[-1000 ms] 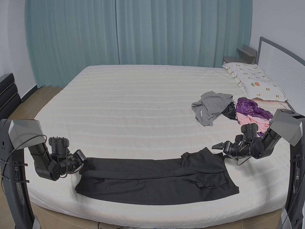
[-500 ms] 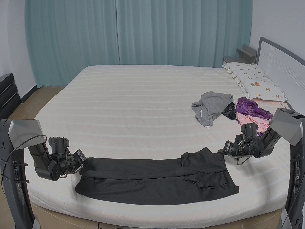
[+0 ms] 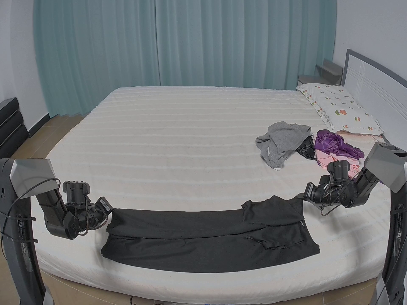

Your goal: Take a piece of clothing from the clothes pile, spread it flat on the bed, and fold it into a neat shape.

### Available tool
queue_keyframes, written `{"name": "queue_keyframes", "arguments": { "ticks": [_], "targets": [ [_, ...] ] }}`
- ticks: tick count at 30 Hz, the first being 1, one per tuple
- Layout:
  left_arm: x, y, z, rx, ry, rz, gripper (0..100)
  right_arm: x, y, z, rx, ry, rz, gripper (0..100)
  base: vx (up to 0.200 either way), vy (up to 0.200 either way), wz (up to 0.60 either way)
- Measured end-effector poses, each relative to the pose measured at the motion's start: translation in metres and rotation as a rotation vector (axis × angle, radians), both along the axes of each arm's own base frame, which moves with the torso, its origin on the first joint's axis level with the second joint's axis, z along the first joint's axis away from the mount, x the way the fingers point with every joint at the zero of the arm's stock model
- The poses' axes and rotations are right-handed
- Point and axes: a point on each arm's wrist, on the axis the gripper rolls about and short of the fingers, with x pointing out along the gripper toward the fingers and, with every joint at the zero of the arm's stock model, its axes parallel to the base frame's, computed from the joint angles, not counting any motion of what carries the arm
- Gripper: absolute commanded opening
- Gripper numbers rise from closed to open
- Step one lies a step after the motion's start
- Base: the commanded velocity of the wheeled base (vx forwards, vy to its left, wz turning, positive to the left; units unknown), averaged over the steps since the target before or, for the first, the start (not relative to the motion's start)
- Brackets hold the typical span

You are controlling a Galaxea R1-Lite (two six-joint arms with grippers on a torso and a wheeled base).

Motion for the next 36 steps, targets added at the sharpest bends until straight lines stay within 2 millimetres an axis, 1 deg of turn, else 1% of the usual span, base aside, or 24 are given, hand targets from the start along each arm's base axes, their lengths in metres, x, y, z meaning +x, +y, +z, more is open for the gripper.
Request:
{"name": "queue_keyframes", "arguments": {
  "ticks": [12,13,14,20,24,28,31,36],
  "targets": [
    [0.001,0.001,0.003,-0.009,-0.011,0.007,0,0.0,-0.004,-0.003,-0.015,-0.01,-0.018,0,0.0,0.0,0.0],
    [0.001,0.0,0.003,-0.008,-0.011,0.006,0,0.0,-0.004,-0.003,-0.014,-0.008,-0.018,100,0.0,0.0,0.0],
    [0.001,0.0,0.003,-0.008,-0.01,0.006,100,0.0,-0.004,-0.003,-0.012,-0.007,-0.017,100,0.0,0.0,0.0],
    [0.001,0.0,0.003,-0.009,-0.009,0.004,100,-0.003,-0.003,-0.002,0.021,0.003,-0.018,100,0.0,0.0,0.0],
    [-0.001,0.0,0.003,-0.01,-0.005,0.005,100,-0.012,-0.002,0.004,0.058,0.017,-0.01,100,0.0,0.0,0.0],
    [-0.013,0.0,0.007,-0.012,0.009,0.003,100,-0.029,-0.001,0.012,0.09,0.028,-0.012,100,0.0,0.0,0.0],
    [-0.025,-0.001,0.015,-0.016,0.003,-0.001,100,-0.044,-0.001,0.016,0.114,0.03,-0.026,100,0.0,0.0,0.0],
    [-0.047,-0.005,0.024,-0.027,0.013,-0.005,100,-0.072,0.001,0.024,0.14,-0.037,-0.039,100,0.0,0.0,0.0]
  ]
}}
